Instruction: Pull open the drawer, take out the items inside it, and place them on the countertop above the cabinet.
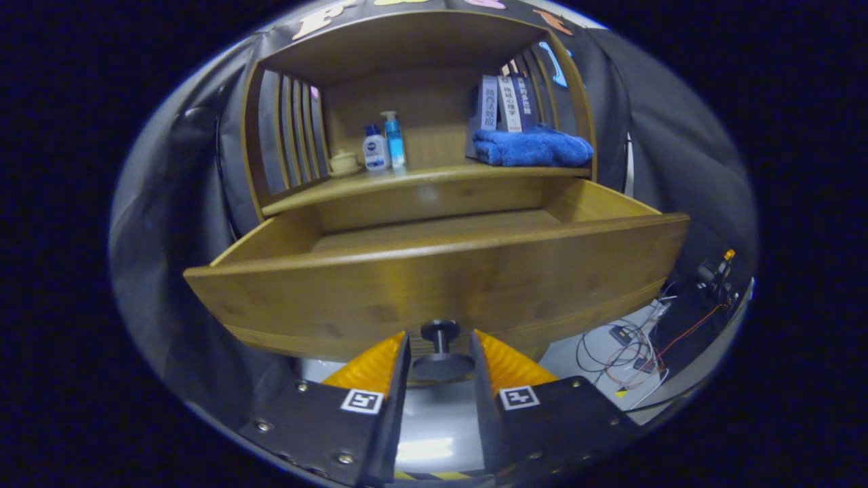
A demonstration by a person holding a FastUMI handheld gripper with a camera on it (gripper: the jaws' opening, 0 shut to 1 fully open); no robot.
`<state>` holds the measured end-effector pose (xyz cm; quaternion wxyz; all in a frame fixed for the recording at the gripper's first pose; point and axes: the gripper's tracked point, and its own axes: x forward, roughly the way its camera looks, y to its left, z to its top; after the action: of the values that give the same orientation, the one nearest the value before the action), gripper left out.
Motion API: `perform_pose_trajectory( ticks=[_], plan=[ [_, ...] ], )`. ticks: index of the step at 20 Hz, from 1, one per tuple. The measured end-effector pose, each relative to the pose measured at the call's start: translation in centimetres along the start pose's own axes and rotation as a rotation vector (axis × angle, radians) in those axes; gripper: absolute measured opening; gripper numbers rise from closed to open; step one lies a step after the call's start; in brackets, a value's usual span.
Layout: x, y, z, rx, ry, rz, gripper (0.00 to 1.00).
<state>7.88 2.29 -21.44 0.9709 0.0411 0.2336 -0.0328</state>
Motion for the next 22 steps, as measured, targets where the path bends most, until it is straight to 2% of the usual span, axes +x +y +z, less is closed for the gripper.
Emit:
perform_pose_trajectory(
  ticks=[2,4,10,13,14,16,22],
  plan=[
    [-1.0,0.6,3.3,0.043,-0.093,0.012,0.53],
    [-2.1,0.5,6.0,0.05,-0.159,-0.006,0.53],
    [-1.2,2.5,10.6,-0.014,-0.166,-0.047,0.52],
    [1.1,3.6,11.2,-0.032,-0.096,-0.063,0.53],
    [1.9,4.0,11.5,-0.034,-0.078,-0.061,0.57],
    [3.8,3.6,11.9,-0.015,-0.03,-0.094,0.57],
    [8.8,1.5,8.5,-0.001,0.292,-0.205,0.57]
  ],
)
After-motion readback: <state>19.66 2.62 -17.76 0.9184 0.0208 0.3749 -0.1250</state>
